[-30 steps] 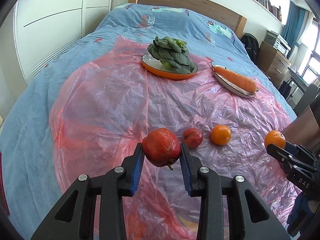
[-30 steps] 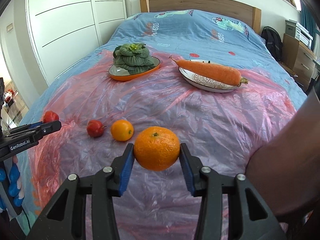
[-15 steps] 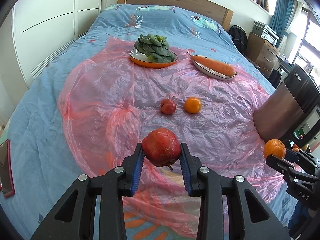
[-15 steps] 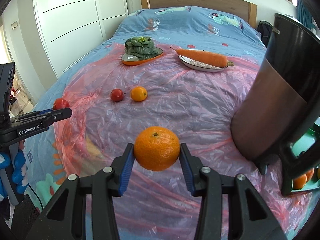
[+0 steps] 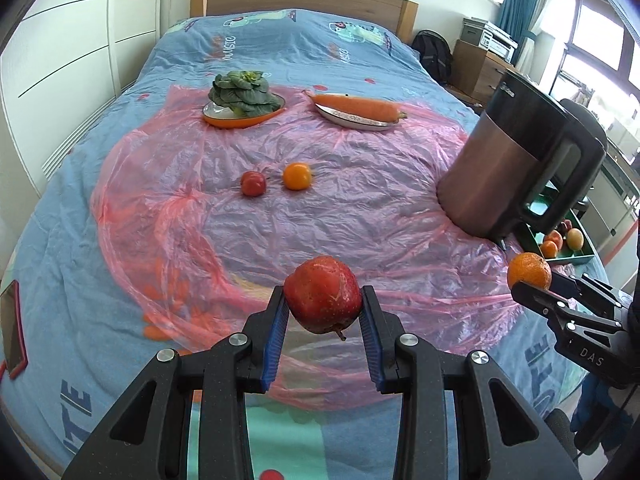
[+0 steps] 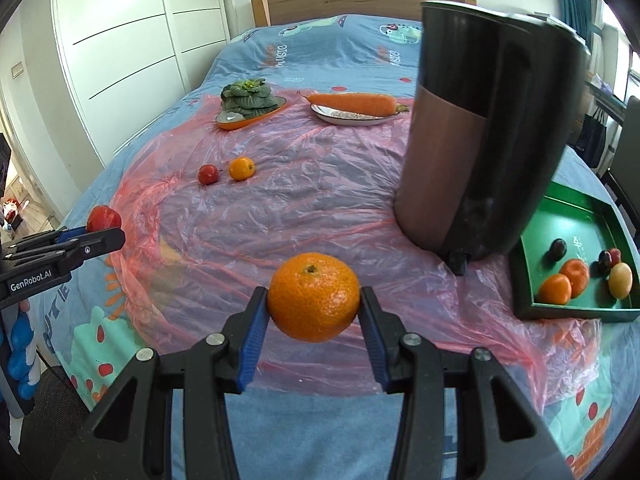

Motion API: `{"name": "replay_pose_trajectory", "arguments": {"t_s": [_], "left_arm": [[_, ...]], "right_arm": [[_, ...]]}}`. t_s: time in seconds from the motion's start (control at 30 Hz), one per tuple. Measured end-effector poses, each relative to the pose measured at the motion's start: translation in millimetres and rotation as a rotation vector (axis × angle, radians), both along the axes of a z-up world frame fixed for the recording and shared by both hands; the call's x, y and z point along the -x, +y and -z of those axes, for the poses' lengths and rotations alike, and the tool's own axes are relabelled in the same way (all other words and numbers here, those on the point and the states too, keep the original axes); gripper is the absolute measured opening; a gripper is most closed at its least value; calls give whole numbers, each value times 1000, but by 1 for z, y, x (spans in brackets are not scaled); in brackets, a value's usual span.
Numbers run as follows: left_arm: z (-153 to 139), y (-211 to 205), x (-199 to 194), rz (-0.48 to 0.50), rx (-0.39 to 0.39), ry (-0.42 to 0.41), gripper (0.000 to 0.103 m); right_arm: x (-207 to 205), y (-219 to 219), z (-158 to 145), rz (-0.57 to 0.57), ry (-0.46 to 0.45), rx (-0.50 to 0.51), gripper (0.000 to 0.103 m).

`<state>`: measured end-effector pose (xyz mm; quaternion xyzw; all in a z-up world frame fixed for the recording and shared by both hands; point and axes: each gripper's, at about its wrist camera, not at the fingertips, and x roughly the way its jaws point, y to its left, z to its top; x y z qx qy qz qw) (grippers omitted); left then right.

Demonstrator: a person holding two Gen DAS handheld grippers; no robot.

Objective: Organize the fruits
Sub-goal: 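Carry the red apple and tangerine in both tools over the green tray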

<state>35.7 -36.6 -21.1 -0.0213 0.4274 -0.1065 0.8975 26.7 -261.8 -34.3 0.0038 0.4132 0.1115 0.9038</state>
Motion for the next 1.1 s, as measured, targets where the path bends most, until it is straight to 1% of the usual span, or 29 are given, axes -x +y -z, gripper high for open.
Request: {"name": "replay_pose_trajectory", "arguments": {"t_s": [0.2, 0.3, 0.5, 0.7, 0.87, 1.1], "left_arm": [[-5, -45, 11, 76, -32, 3, 31], [-7, -75, 17, 137, -55, 3, 31], [-7, -149, 28, 291, -68, 11, 31], [-6, -229, 32, 447, -69, 2, 31], [-6, -287, 24, 543, -73, -10, 31], [-8, -346, -1, 593, -99, -57, 31]], "right_arm": [[13, -35, -3, 52, -22, -26, 42], [17, -55, -4, 86, -33, -39, 42], [23, -111, -1, 179, -49, -44, 42], [27, -183, 5, 290, -65, -27, 42], [29, -236, 10, 378, -75, -18, 42], [12, -283, 20, 439, -86, -18, 42]]}}
